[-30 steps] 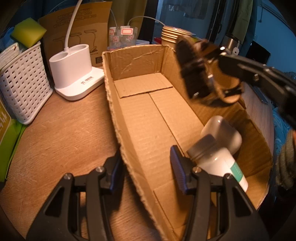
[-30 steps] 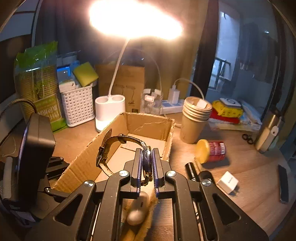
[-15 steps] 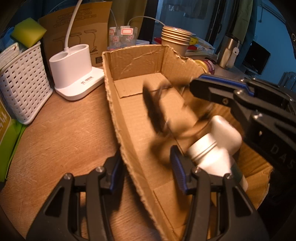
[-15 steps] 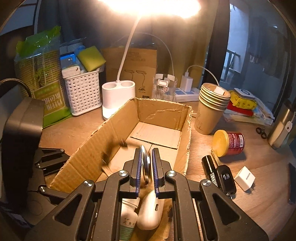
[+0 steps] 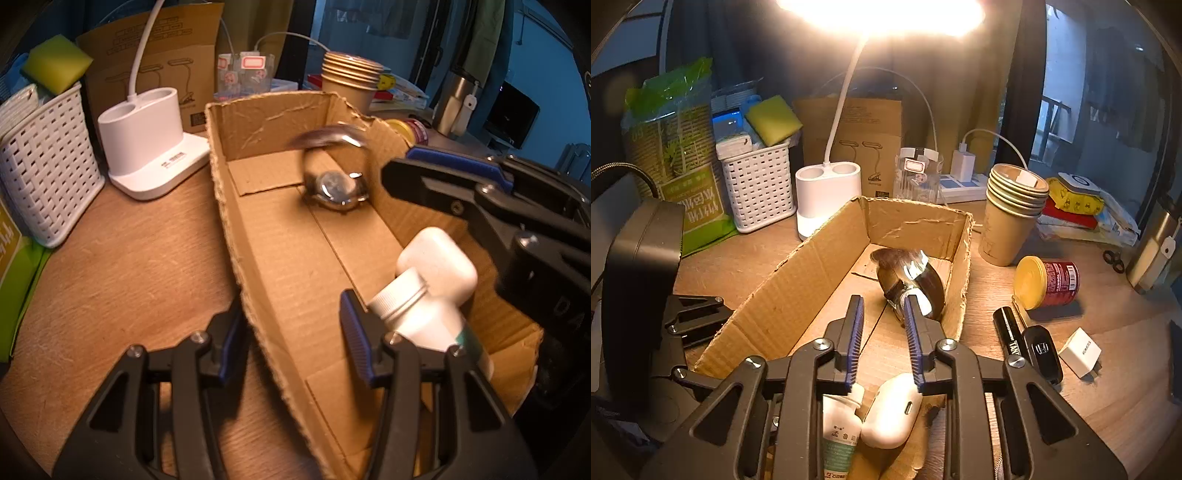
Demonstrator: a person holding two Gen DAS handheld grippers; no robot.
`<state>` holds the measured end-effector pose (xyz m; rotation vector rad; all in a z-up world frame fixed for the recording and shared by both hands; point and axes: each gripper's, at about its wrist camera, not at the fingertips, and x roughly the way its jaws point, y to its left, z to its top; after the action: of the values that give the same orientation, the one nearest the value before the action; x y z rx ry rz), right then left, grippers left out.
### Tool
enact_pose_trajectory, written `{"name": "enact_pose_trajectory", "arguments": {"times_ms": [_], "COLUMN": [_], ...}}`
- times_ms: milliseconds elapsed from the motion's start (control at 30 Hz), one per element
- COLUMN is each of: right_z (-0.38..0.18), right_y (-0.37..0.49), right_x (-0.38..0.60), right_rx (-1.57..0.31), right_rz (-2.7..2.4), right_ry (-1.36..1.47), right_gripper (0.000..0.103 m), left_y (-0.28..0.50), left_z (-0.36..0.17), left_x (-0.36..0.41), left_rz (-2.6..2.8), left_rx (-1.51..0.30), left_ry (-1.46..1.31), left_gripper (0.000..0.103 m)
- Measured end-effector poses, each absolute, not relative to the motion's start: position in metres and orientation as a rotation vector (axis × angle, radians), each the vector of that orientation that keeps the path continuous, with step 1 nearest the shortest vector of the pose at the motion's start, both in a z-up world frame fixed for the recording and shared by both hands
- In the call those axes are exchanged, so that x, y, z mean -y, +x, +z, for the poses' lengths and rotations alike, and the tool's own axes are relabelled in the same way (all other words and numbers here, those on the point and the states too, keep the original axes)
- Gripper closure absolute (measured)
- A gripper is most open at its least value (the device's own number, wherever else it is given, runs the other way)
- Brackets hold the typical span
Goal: Organize rigid objects
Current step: 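Carry the brown-strap wristwatch into the box and open the right gripper, then move the right gripper to the black flashlight and grasp it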
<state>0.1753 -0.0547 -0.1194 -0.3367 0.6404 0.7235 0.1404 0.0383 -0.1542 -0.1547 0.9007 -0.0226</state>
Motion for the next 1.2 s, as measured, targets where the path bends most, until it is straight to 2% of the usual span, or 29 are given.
{"name": "enact_pose_trajectory", "arguments": {"times_ms": [300, 467, 867, 1033, 1200], "right_z": [-0.109, -0.104, -0.097, -0.099, -0.104], "right_y": [0.179, 0.182, 0.192, 0.203, 0.214], "right_x": [0.071, 0.081, 0.107, 0.124, 0.14], "right_rx": [-0.619, -0.611, -0.59, -0.59, -0.606], "right_rz": [0.696, 0.676, 0.597, 0.522, 0.468], "right_ry": [-0.298, -0.272, -0.242, -0.236, -0.219], "right_gripper": [0.071, 0.066, 0.064, 0.057, 0.056], "left_y": [0.142, 0.142, 0.142, 0.142, 0.142], "left_z": [-0.154, -0.154, -0.154, -0.154, -0.154], "left_x": [-0.042, -0.042, -0.042, -0.042, -0.042], "left_rz": [-0.024, -0.024, -0.024, -0.024, -0.024], "left_rx": [-0.901, -0.901, -0.901, -0.901, -0.901], "left_ry": [-0.155, -0.155, -0.156, -0.155, -0.155], "left_gripper": [0.052, 0.052, 0.052, 0.052, 0.052]}}
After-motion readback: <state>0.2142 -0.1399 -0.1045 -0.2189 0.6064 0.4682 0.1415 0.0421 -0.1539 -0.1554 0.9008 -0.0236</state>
